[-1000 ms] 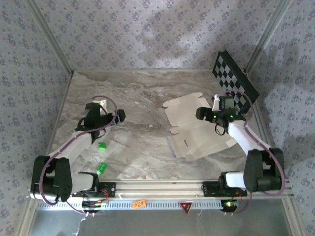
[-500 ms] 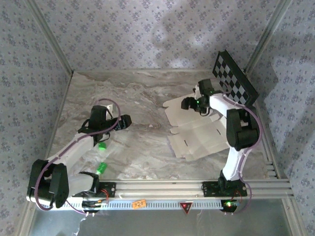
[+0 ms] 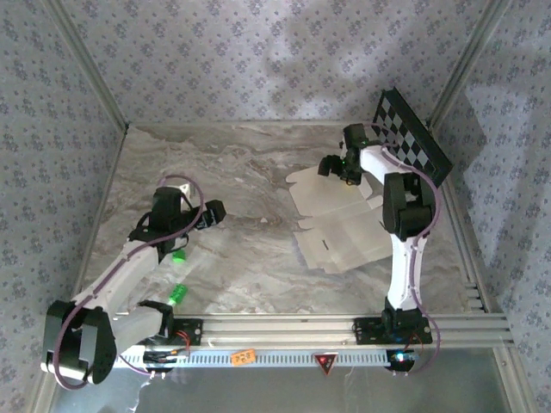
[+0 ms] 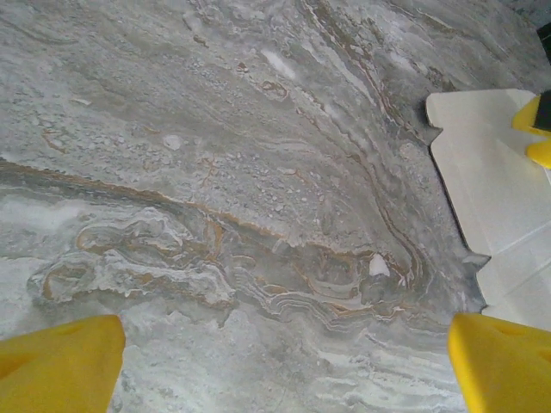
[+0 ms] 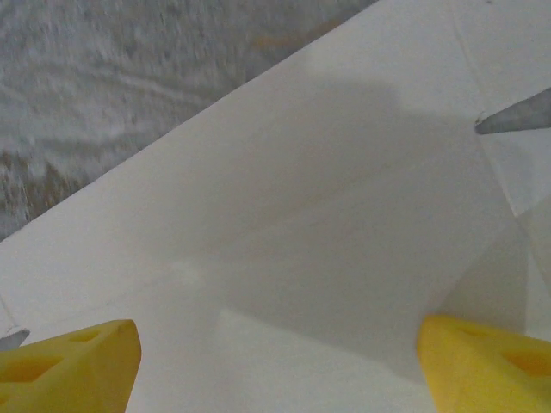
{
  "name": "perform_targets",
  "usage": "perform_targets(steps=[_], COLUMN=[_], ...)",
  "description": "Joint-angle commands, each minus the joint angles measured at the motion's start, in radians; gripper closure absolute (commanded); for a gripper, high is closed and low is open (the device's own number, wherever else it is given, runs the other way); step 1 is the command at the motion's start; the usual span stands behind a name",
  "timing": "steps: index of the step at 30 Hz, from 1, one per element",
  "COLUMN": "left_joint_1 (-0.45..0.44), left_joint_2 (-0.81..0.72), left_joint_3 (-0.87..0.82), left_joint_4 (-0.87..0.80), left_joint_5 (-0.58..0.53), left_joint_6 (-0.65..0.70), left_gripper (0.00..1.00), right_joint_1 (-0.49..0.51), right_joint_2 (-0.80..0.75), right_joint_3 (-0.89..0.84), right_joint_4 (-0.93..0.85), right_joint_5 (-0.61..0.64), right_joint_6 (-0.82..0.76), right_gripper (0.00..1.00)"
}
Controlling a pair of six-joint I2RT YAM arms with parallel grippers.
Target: Fold the paper box
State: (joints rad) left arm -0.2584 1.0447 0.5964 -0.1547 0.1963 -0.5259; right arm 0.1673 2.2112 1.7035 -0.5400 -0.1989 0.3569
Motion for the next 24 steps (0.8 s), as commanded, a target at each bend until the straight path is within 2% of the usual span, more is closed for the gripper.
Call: perform_targets(steps=[1, 11, 18, 24], left_joint_1=[-0.002, 0.022, 0.041, 0.046], left_joint_2=[-0.033, -0.089, -0.094, -0.090], left_joint_3=[-0.014, -0.024, -0.021, 0.007], left_joint_4=[-0.043, -0.085, -0.081, -0.097], left_joint_5=[-0.045, -0.052, -0.016, -0.008], left_joint_6=[-0.002, 0.002, -0.013, -0.002], left_gripper=[0.03, 0.02, 0.02, 0.02], right_joint_1=[0.017, 0.165, 0.299, 0.416], right_joint_2=[0.093, 0.274, 0.294, 0.233], right_joint_3=[0.096, 0.393, 0.426, 0.376], right_joint_4=[-0.041, -0.136, -0.195, -0.311], right_joint_5=[-0.052, -0.171, -0.274, -0.310], right_joint_6=[0.036, 0.039, -0.012, -0.151], right_gripper=[0.14, 0.13, 0.13, 0.13])
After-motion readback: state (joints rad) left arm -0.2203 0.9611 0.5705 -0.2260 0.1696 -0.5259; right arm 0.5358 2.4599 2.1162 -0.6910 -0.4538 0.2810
